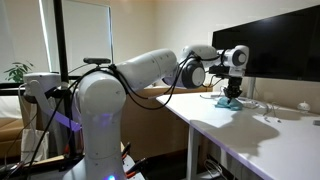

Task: Use the blue towel to wipe the desk

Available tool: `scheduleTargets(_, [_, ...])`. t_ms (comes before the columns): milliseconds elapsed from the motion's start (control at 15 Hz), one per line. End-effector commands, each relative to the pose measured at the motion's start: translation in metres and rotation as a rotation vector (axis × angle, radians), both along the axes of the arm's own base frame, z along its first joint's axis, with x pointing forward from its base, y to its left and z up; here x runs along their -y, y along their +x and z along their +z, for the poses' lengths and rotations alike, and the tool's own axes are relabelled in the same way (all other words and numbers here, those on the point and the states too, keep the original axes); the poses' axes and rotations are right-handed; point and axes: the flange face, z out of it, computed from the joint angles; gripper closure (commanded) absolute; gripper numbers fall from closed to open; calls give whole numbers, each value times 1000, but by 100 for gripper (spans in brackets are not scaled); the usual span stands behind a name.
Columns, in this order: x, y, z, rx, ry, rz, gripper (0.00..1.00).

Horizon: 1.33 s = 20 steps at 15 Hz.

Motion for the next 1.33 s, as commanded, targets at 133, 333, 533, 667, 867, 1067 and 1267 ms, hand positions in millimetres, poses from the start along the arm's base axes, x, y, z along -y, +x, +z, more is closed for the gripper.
scheduleTargets(133, [33,0,23,42,24,-38,93])
scheduleTargets(333, [32,0,10,23,1,-40,86])
scheduleTargets(533, [28,-1,8,10,-2,-19,93])
scheduleTargets(667, [34,-3,-3,-19,13,5,93])
scheduleTargets(867, [63,-11,-26,-93,39,45,93])
scheduleTargets(1067, [98,-19,-25,-113,50,72,93])
scheduleTargets(1267, [142,-31,-22,-140,63,81,93])
